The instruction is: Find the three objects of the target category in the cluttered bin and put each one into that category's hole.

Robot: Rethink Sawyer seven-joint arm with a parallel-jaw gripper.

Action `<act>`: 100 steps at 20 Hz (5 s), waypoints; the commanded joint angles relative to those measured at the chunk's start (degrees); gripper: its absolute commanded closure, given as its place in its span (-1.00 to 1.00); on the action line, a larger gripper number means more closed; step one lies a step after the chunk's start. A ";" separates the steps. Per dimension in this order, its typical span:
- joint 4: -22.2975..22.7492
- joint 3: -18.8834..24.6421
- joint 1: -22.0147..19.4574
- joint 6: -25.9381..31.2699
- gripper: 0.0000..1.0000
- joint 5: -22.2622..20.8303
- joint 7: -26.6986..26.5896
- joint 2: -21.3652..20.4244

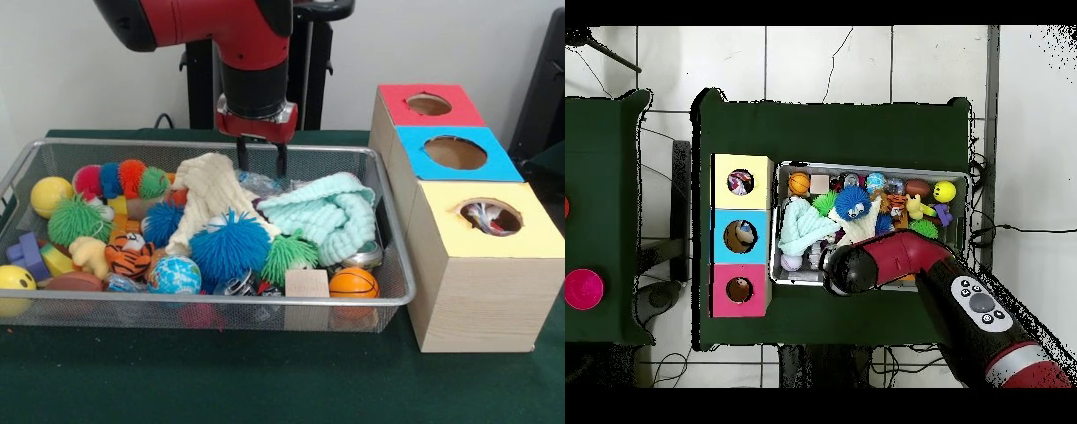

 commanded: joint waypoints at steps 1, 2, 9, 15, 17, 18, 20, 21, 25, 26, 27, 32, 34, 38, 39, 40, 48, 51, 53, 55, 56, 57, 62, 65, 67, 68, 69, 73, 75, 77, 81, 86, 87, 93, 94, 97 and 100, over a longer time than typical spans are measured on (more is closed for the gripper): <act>1.00 -1.24 0.57 -2.79 -1.00 -1.57 -3.37 -1.86; 1.35 -1.39 0.85 -2.56 -1.00 -1.37 -3.13 -2.41; 2.60 -2.14 0.82 -2.71 -1.00 -0.60 -1.80 -3.04; -0.23 -3.23 -0.22 -4.01 -1.00 -1.67 -1.94 0.39; -0.64 -2.75 -0.20 -5.99 1.00 -2.98 -2.65 0.61; -0.82 -3.65 0.84 -6.39 1.00 -3.59 -1.09 0.24; -1.05 -4.84 2.36 -6.30 1.00 -3.81 1.01 -0.16; -0.82 -4.99 2.52 -6.81 1.00 -3.80 1.16 -0.23; -0.51 -5.24 2.55 -7.65 1.00 -2.96 -0.09 0.21; -0.50 -5.42 2.78 -8.14 1.00 -3.17 -0.19 0.41; -0.70 -5.62 3.05 -8.38 1.00 -3.12 -0.22 0.61; -2.19 -8.01 5.77 -9.37 1.00 -2.04 2.65 1.10; -2.25 -8.39 5.80 -10.09 1.00 -1.46 2.86 0.95; -2.24 -7.67 4.69 -8.80 -1.00 -0.65 -0.82 1.53; -2.30 -7.49 4.52 -8.48 -1.00 -0.47 -1.18 1.61; -2.36 -7.31 4.35 -8.17 -1.00 -0.30 -1.54 1.69; -3.86 -6.13 3.45 -6.18 -1.00 0.43 -4.18 2.00; -4.40 -5.00 2.16 -5.82 -1.00 0.50 -6.35 2.56; -5.38 -4.11 1.24 -5.74 -1.00 0.39 -7.92 3.51; -7.15 -3.92 0.88 -5.98 -1.00 -0.54 -8.95 4.76; -8.39 -4.06 1.01 -5.99 -1.00 -1.24 -9.30 5.66; -9.62 -3.88 0.83 -6.36 -1.00 -1.84 -9.88 7.11; -13.99 -3.07 0.39 -6.87 -1.00 -3.13 -11.74 11.25; -16.18 -2.66 0.00 -6.37 -1.00 -3.27 -12.70 13.15; -18.07 -2.87 -0.14 -7.15 -1.00 -3.91 -12.57 15.68; -19.23 -2.45 -0.60 -8.84 -1.00 -4.80 -13.01 17.58; -20.63 -2.47 -0.48 -9.91 -1.00 -5.56 -12.82 19.23; -22.53 -3.97 1.97 -12.60 -1.00 -7.46 -7.86 20.72; -22.67 -4.73 3.08 -11.12 -1.00 -7.22 -6.17 20.27; -22.64 -5.32 4.00 -9.74 1.00 -6.88 -4.82 19.82; -21.53 -6.10 5.06 -9.66 1.00 -7.11 -2.98 18.77; -19.18 -6.23 4.92 -8.93 1.00 -5.22 -1.58 17.19; -18.59 -6.49 5.15 -8.85 1.00 -4.97 -0.92 16.60; -14.72 -5.32 3.14 -6.80 1.00 -1.80 -2.40 14.11; -14.40 -5.06 2.78 -6.31 1.00 -1.23 -2.74 13.70; -12.71 -5.33 2.50 -5.23 -1.00 0.36 -2.09 11.50; -10.89 -5.37 2.19 -6.20 -1.00 1.03 -0.72 9.75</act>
